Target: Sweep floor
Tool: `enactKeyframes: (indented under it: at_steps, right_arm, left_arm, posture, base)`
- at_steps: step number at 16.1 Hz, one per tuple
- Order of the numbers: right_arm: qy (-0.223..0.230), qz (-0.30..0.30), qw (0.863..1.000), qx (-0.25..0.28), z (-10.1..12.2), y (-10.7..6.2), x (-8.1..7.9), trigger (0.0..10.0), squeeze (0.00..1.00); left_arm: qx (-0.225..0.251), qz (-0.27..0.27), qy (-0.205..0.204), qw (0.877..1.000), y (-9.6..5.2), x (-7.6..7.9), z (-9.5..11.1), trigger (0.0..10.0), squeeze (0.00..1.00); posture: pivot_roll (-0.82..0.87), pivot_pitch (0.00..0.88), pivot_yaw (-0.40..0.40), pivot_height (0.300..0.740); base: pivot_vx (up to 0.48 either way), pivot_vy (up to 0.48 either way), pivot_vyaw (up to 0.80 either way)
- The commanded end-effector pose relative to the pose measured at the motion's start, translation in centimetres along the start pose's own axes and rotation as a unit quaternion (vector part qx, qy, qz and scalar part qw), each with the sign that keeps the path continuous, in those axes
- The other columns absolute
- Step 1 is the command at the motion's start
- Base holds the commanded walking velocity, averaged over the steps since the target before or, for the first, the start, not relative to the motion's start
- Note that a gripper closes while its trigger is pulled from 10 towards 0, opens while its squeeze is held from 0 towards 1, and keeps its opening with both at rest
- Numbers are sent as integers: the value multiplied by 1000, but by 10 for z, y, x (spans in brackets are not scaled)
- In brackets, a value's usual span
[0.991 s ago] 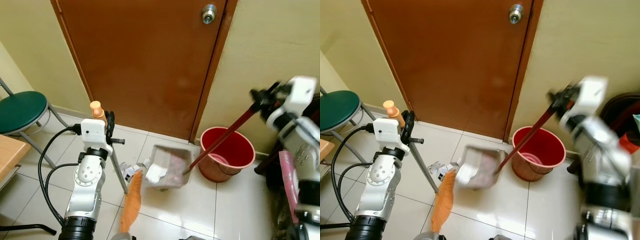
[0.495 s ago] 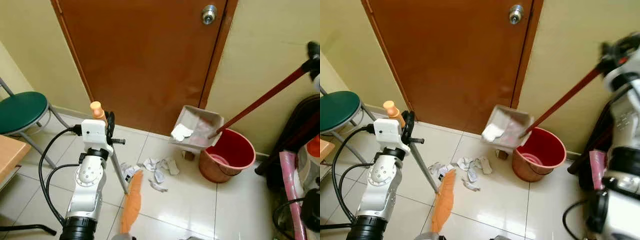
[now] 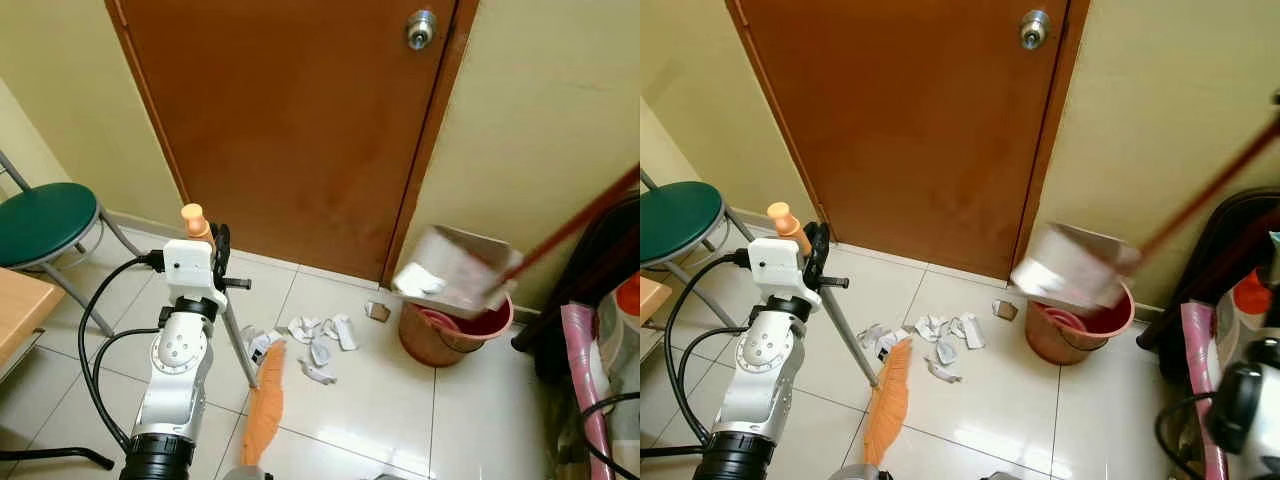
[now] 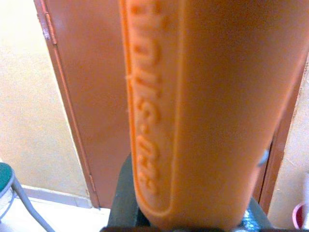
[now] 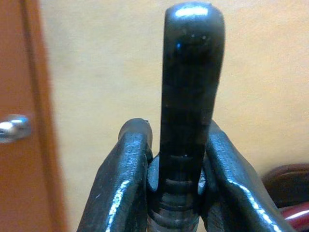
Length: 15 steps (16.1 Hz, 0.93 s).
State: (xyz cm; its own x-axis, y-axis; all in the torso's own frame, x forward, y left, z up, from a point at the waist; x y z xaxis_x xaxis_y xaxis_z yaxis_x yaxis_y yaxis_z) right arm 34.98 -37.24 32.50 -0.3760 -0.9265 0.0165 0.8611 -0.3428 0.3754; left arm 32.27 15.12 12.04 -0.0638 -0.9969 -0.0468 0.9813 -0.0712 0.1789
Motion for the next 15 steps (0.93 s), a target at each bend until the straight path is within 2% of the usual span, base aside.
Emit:
enactKeyframes:
  at_steps: [1, 3, 4, 7, 10, 11, 12, 14, 15]
  right_arm:
    - [-42, -16, 996, 73, 36, 1, 9, 10000, 0]
    - [-88, -9, 991, 104, 45, -2, 3, 10000, 0]
    - [-98, 3, 989, 111, 43, -2, -7, 10000, 0]
    - [-104, 65, 987, 104, 19, -10, -45, 10000, 0]
    - [-134, 134, 976, 108, -1, -23, -85, 10000, 0]
    - [-154, 186, 963, 117, -11, -34, -112, 10000, 0]
    - [-170, 218, 953, 127, -14, -41, -127, 10000, 0]
    - [-216, 297, 916, 163, -18, -62, -159, 10000, 0]
    - [-261, 392, 859, 203, -26, -93, -189, 10000, 0]
  left_arm:
    - [7, -5, 0, 1000, 0, 2, 3, 10000, 0]
    - [7, -7, 0, 1000, 0, 3, 2, 10000, 0]
    - [5, -9, 0, 1000, 0, 3, 2, 10000, 0]
    - [5, -11, 1, 1000, -1, 4, 2, 10000, 0]
    - [3, -8, 1, 1000, -4, 4, 2, 10000, 0]
    - [1, -5, 0, 1000, -7, 4, 1, 10000, 0]
    - [1, -3, 0, 1000, -8, 4, 0, 10000, 0]
    - [-1, 2, -1, 1000, -10, 3, -1, 10000, 0]
    - [0, 4, -2, 1000, -12, 4, 0, 10000, 0]
  posture:
    - [-83, 0, 7, 740]
    - [-87, 0, 10, 740]
    - [-87, 0, 10, 740]
    - [-81, 0, 1, 740]
    - [-73, 0, -11, 740]
    - [-66, 0, -22, 740]
    - [-64, 0, -26, 740]
    - [-61, 0, -34, 740]
    - [-58, 0, -42, 740]
  base:
    - [0, 0, 0]
    - [0, 0, 0]
    - [0, 0, 0]
    - [0, 0, 0]
    - [0, 0, 0]
    - [0, 0, 0]
    - [0, 0, 0]
    - [0, 0, 0]
    - [0, 0, 0]
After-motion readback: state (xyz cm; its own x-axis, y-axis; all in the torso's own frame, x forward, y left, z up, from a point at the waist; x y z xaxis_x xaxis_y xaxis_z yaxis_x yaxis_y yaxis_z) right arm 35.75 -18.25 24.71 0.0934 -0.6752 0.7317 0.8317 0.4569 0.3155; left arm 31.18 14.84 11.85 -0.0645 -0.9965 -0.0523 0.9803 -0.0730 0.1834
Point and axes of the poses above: a point about 5 cm out from each wrist's last joint towards the gripper, its own y axis pointing out of the wrist towards the gripper, its own z axis along the axis of the wrist's last joint, x = y × z, the point moved 3 cm from there along y, pointing out of the wrist towards the gripper
